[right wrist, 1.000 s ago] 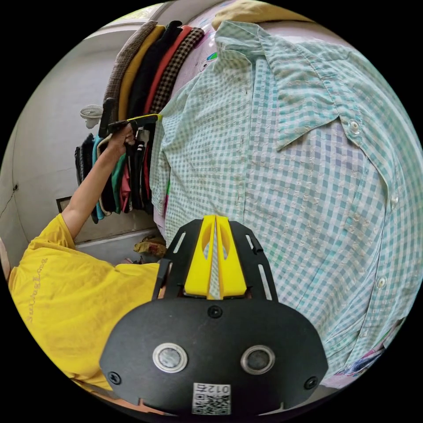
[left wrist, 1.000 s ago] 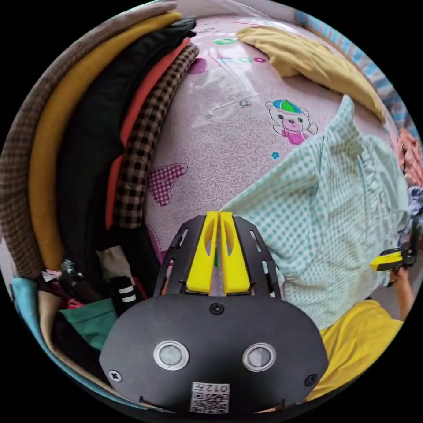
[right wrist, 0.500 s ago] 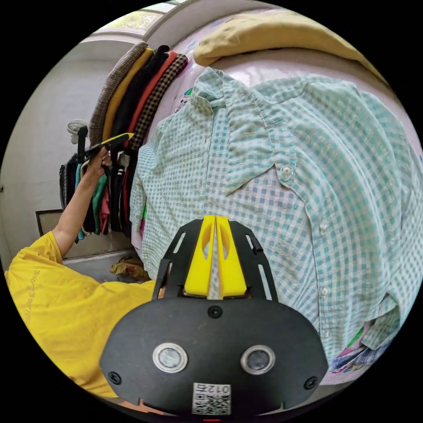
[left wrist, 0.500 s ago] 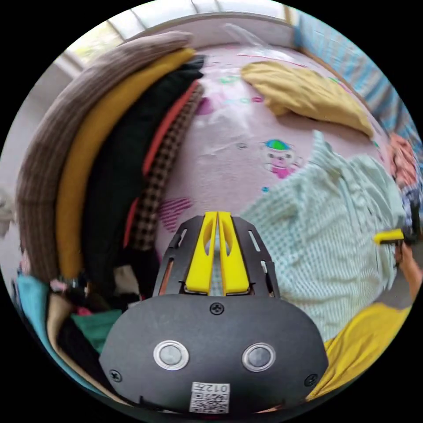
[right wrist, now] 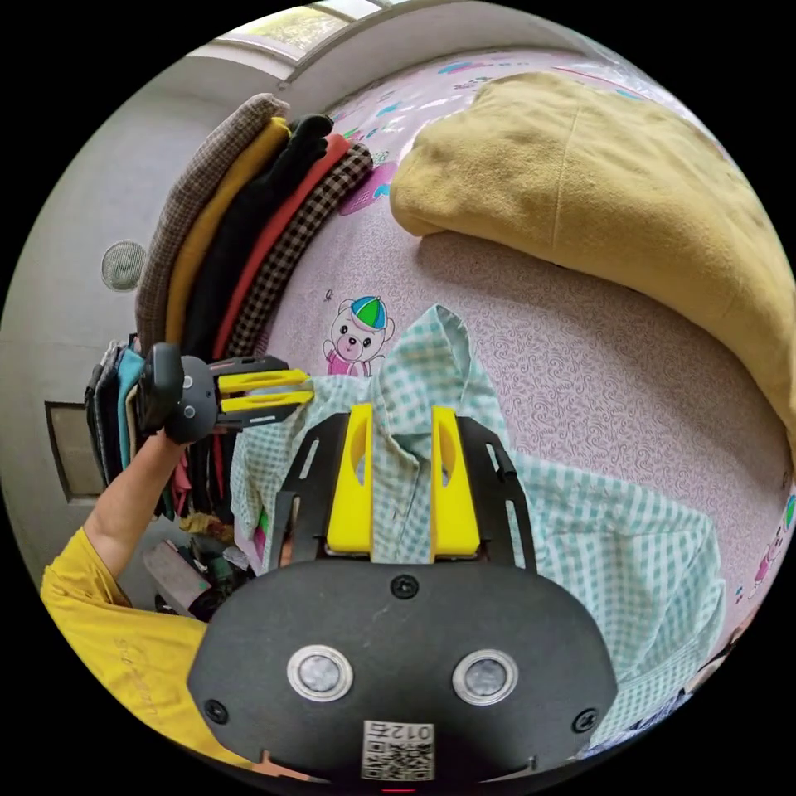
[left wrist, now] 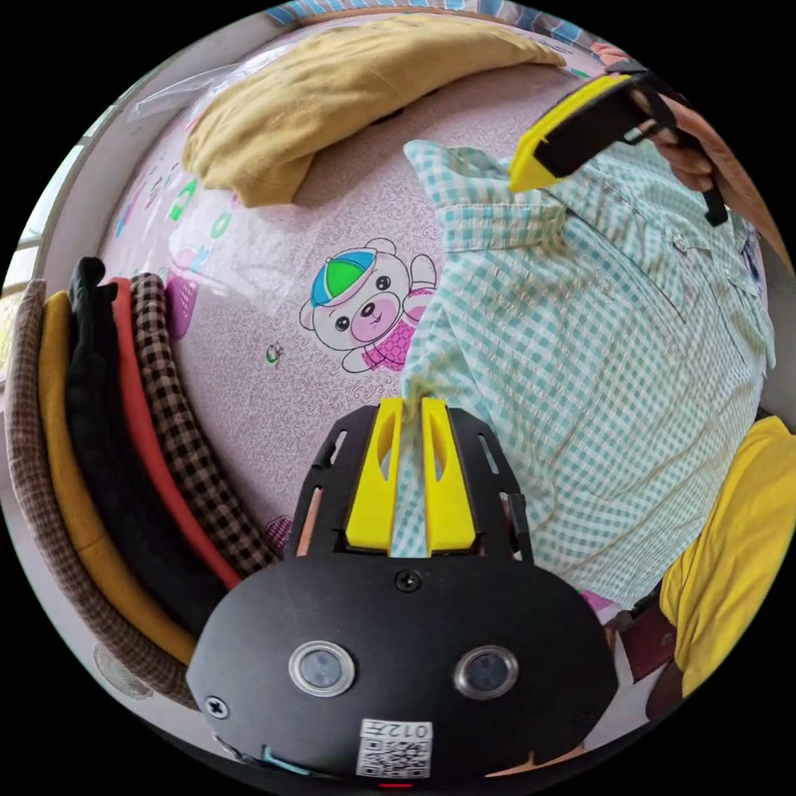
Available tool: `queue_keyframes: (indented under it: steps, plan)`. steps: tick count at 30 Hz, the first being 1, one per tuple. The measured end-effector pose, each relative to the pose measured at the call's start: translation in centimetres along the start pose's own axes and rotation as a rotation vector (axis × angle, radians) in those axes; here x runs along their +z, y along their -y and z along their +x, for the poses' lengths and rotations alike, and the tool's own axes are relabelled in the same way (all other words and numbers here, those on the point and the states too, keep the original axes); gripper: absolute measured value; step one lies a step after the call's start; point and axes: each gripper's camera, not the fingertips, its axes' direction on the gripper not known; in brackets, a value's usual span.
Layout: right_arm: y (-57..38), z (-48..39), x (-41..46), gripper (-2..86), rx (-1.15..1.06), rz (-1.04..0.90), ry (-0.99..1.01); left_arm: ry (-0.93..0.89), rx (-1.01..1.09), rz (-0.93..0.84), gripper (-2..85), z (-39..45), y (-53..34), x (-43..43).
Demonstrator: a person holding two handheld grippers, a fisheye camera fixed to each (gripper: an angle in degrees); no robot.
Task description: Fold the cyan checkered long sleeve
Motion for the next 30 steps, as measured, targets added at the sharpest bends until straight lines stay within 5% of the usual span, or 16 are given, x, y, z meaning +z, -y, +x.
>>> queue_keyframes:
  steps: [6, 10, 19, 25, 30]
  plan:
    - [3.7, -0.5, -1.0, 8.5, -0.036, 0.099, -0.075, -0.125, -0.063, 0.025, -0.1, -4.4, -1.3, 0.6]
    - [6.0, -0.7, 0.5, 3.1, -0.167, -0.047, 0.026, -0.318, -0.193, 0.093, -0.1, -9.2, -4.0, 1.6]
    - [6.5, 1.3, -5.3, 2.6, -0.083, 0.043, 0.163, -0.789, -0.507, 0.204, 0.3, -18.5, -11.2, 7.7]
    - [7.2, -0.9, -3.5, 7.3, -0.061, -0.085, 0.053, -0.736, -0.678, 0.200, 0.6, -20.8, -14.4, 7.7]
    - [3.8, -3.2, -8.8, 3.8, -0.072, 0.106, -0.061, -0.501, -0.820, 0.281, 0.5, -20.5, -19.8, 1.8]
